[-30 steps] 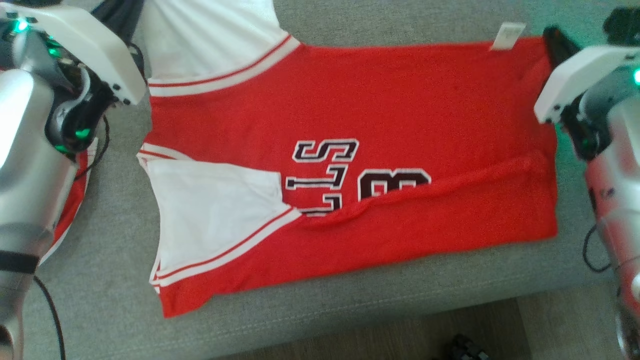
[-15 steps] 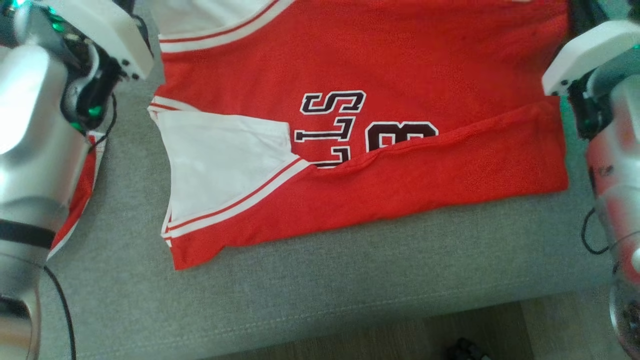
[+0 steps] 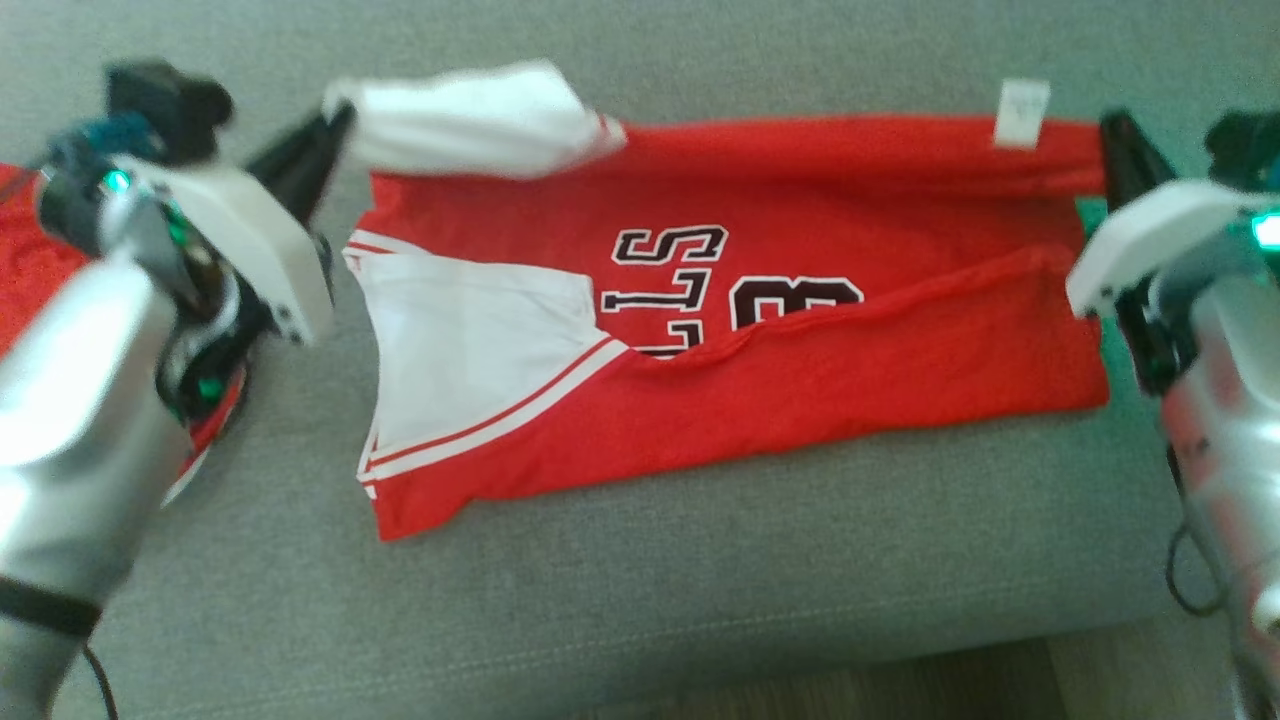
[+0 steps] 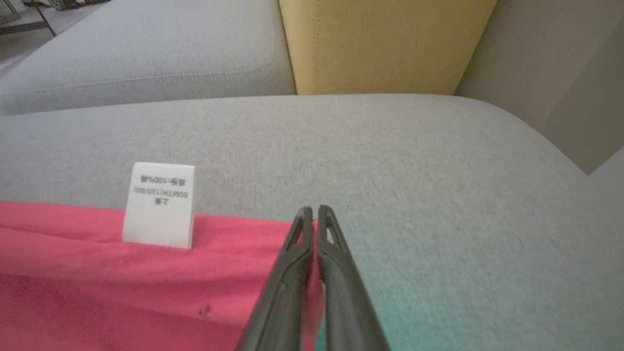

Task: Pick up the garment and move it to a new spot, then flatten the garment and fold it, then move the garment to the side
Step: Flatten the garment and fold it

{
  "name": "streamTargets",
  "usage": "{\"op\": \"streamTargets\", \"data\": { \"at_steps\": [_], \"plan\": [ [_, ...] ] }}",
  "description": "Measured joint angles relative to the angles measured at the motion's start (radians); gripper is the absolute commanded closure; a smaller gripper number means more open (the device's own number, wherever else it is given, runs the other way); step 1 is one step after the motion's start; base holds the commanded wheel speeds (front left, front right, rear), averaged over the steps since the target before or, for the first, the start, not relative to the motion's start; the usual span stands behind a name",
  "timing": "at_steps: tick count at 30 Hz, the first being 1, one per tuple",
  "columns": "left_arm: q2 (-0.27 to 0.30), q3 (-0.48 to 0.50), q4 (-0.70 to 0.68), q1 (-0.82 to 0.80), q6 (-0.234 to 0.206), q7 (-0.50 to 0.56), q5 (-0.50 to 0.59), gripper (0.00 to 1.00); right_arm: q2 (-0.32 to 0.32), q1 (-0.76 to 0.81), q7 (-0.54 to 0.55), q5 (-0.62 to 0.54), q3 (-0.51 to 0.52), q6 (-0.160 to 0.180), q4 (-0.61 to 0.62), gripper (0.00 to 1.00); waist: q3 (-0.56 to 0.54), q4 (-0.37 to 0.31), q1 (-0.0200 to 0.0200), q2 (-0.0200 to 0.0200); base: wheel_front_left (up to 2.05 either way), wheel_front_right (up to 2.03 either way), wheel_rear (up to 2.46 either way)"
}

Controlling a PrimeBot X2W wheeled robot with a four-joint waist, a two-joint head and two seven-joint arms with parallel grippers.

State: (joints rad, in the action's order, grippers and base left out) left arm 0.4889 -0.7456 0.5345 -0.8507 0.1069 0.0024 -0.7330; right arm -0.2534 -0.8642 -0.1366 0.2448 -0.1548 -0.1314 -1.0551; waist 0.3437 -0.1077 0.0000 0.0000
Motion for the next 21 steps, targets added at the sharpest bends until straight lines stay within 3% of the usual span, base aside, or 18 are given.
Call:
{"op": "streamTargets", "data": {
  "at_steps": [5, 14, 21],
  "plan": [
    [0.040, -0.032, -0.137, 0.120, -0.005, 0.060, -0.028, 1.00, -0.041, 0.100, 0.060, 0.072, -0.063, 0.000, 0.049, 1.00, -0.051, 0.020, 0.0000, 0.0000, 0.00, 0.00, 0.00],
    [0.143, -0.084, -0.405, 0.340, -0.076, 0.172, -0.082, 1.00, -0.141, 0.266, 0.236, 0.218, -0.173, 0.000, 0.225, 1.00, -0.128, 0.043, 0.0000, 0.0000, 0.00, 0.00, 0.00],
    [0.194, -0.102, -0.506, 0.424, -0.112, 0.217, -0.109, 1.00, -0.212, 0.355, 0.360, 0.294, -0.190, 0.000, 0.366, 1.00, -0.148, 0.046, 0.0000, 0.0000, 0.00, 0.00, 0.00]
  ]
}}
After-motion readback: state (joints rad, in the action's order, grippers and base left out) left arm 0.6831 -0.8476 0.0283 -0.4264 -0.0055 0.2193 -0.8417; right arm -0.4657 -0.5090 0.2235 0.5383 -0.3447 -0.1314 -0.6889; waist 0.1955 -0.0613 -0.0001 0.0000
